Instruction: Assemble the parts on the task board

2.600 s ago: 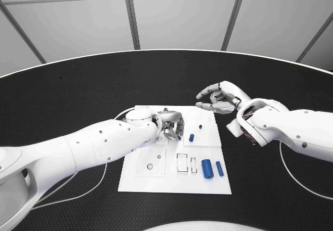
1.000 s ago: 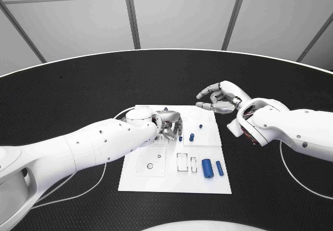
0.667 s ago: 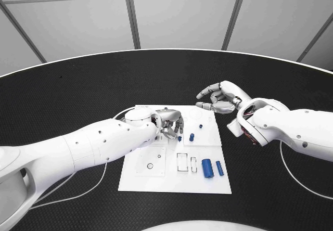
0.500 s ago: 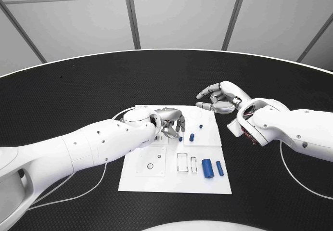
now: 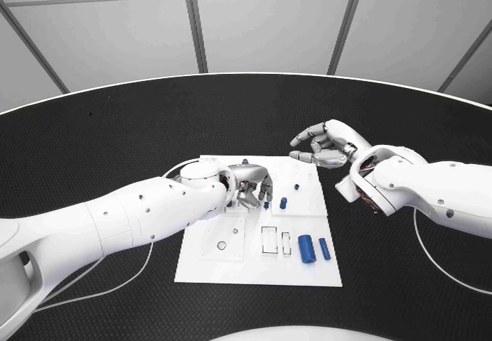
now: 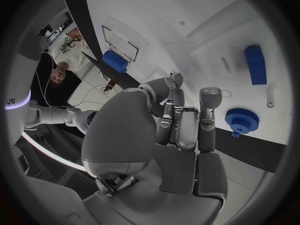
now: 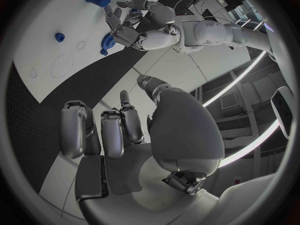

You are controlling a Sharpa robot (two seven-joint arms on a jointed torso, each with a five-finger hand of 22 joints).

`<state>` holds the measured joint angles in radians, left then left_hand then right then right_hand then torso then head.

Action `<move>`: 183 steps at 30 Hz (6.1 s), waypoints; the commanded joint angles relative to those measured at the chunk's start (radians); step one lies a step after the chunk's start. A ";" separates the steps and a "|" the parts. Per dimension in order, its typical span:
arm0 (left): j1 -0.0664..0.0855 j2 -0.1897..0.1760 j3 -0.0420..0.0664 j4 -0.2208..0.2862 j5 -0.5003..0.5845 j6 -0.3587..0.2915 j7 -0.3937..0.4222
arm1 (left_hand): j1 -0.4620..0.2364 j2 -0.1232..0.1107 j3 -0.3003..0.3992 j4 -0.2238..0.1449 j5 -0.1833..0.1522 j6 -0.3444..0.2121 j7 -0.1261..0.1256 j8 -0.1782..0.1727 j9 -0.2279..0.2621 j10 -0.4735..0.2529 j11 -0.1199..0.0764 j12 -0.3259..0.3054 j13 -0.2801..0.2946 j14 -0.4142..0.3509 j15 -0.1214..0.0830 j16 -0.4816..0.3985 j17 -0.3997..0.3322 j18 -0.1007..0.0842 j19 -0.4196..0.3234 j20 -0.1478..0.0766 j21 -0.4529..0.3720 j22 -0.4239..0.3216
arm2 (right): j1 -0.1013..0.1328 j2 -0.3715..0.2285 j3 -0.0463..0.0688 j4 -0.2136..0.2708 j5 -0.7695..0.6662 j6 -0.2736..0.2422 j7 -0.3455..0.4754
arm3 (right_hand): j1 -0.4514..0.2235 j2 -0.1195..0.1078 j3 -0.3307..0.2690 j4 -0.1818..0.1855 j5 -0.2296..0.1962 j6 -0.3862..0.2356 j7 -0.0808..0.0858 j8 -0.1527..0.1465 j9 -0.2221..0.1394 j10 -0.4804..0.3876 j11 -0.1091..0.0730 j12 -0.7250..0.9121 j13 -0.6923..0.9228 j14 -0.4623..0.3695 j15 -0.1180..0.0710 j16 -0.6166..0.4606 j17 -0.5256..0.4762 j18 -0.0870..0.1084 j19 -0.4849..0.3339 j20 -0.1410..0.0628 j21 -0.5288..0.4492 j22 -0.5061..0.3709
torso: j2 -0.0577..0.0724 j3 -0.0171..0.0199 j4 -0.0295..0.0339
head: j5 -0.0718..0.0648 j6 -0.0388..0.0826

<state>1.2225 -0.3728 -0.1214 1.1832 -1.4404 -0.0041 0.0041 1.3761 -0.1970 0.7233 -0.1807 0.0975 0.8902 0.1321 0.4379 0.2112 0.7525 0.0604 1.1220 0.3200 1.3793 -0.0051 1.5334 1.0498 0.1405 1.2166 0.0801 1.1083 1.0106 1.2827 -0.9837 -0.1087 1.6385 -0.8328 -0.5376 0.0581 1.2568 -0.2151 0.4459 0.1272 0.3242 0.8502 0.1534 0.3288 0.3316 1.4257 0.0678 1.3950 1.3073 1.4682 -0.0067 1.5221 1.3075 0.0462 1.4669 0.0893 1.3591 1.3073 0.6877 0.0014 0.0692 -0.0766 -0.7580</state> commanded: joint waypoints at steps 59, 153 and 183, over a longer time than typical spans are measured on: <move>0.000 0.013 0.000 -0.016 -0.011 0.042 -0.016 | -0.095 -0.042 -0.123 0.064 -0.003 0.008 -0.004 -0.015 0.009 -0.012 -0.007 0.059 0.040 0.011 -0.004 0.013 0.036 0.011 -0.007 0.002 -0.030 -0.030 | 0.000 -0.001 0.000 0.001 0.000 0.001 -0.001 | -0.005 0.007 0.002 0.007 0.007 0.006 -0.002 0.006 -0.003 0.006 -0.005 0.008 0.093 0.080 -0.008 -0.001 0.169 0.009 0.026 -0.005 0.003 0.059 | 0.001 0.0004 0.0000 | -0.003 -0.006; 0.000 -0.045 -0.030 0.030 0.051 -0.050 -0.025 | -0.085 0.043 -0.082 0.114 -0.007 0.069 -0.011 0.004 0.031 0.018 -0.012 0.044 0.028 0.027 -0.010 0.016 0.055 0.005 0.022 -0.004 -0.012 -0.015 | 0.000 0.005 0.000 -0.009 0.000 0.010 0.001 | -0.007 0.009 0.003 0.010 0.007 0.007 -0.003 0.009 -0.004 0.008 -0.005 0.010 0.095 0.080 -0.009 -0.001 0.169 0.009 0.026 -0.006 0.002 0.059 | 0.000 0.0007 0.0005 | 0.001 -0.002; 0.007 -0.120 0.005 0.100 0.067 -0.090 -0.047 | -0.086 0.037 -0.086 0.115 -0.008 0.070 -0.013 0.003 0.032 0.019 -0.013 0.046 0.028 0.026 -0.011 0.016 0.049 0.005 0.024 -0.004 -0.011 -0.015 | 0.000 0.005 0.000 -0.013 0.000 0.012 0.004 | -0.009 0.010 0.003 0.012 0.007 0.009 -0.004 0.011 -0.005 0.008 -0.005 0.010 0.094 0.080 -0.009 -0.001 0.169 0.009 0.026 -0.006 0.002 0.059 | 0.000 -0.0004 0.0021 | 0.007 0.010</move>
<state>1.2285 -0.4886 -0.1198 1.2794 -1.3734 -0.0931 -0.0418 1.2906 -0.1499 0.6389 -0.0717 0.0920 0.9576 0.1248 0.4349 0.2423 0.7631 0.0462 1.1617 0.3473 1.3973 -0.0158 1.5449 1.1000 0.1401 1.2342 0.0770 1.0924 0.9942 1.2823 -0.9789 -0.1087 1.6256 -0.8328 -0.5262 0.0619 1.2527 -0.2111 0.4488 0.1354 0.3242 0.8537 0.1498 0.3352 0.3286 1.4292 0.0642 1.3991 1.3077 1.4644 -0.0101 1.5221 1.3073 0.0462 1.4669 0.0893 1.3591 1.3073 0.6879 0.0002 0.0704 -0.0705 -0.7485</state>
